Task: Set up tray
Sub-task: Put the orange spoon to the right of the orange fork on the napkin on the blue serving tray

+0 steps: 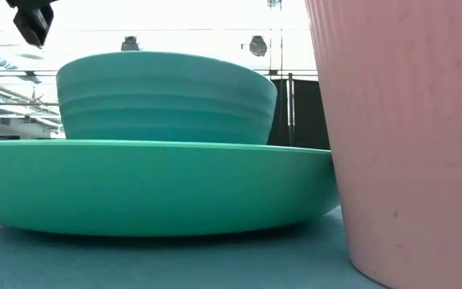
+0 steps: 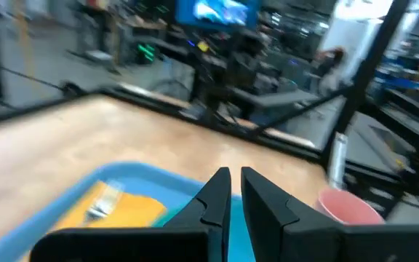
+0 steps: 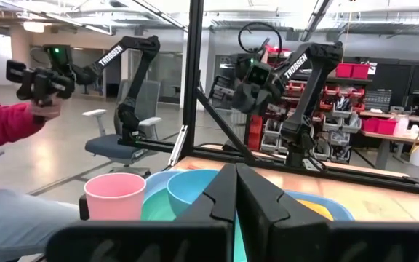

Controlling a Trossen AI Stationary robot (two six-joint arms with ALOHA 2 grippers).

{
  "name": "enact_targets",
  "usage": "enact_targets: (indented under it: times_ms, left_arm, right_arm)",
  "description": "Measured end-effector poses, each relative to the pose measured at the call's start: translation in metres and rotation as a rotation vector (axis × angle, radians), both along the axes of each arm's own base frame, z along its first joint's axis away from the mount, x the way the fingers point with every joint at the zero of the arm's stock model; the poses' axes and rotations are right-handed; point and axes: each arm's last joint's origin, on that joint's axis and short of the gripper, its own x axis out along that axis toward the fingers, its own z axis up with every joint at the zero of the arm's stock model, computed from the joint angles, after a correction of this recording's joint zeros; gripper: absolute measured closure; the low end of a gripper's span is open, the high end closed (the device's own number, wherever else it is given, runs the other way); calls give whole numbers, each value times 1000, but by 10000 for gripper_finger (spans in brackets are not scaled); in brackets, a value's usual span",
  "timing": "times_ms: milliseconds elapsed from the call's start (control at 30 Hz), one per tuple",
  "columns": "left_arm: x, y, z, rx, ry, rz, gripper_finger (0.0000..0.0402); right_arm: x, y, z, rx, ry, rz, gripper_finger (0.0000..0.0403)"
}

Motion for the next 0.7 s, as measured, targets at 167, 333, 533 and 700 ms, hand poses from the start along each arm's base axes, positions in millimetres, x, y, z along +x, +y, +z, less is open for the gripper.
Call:
enact_targets:
  times_ms: [167,333,533,700]
  left_arm:
    - [-1,-6,25,4,-42,183,374]
    - [3,-16,46,30,7,201,396]
    - [10,-9,56,-81,98,253,398]
    - [9,10,34,-359,324,257,399]
  right_arm:
    - [0,0,0,0,0,0,403]
    - [0,0,0,0,1,0,403]
    - [0,0,0,0,0,1,403]
    - [0,0,0,0,1,1,403]
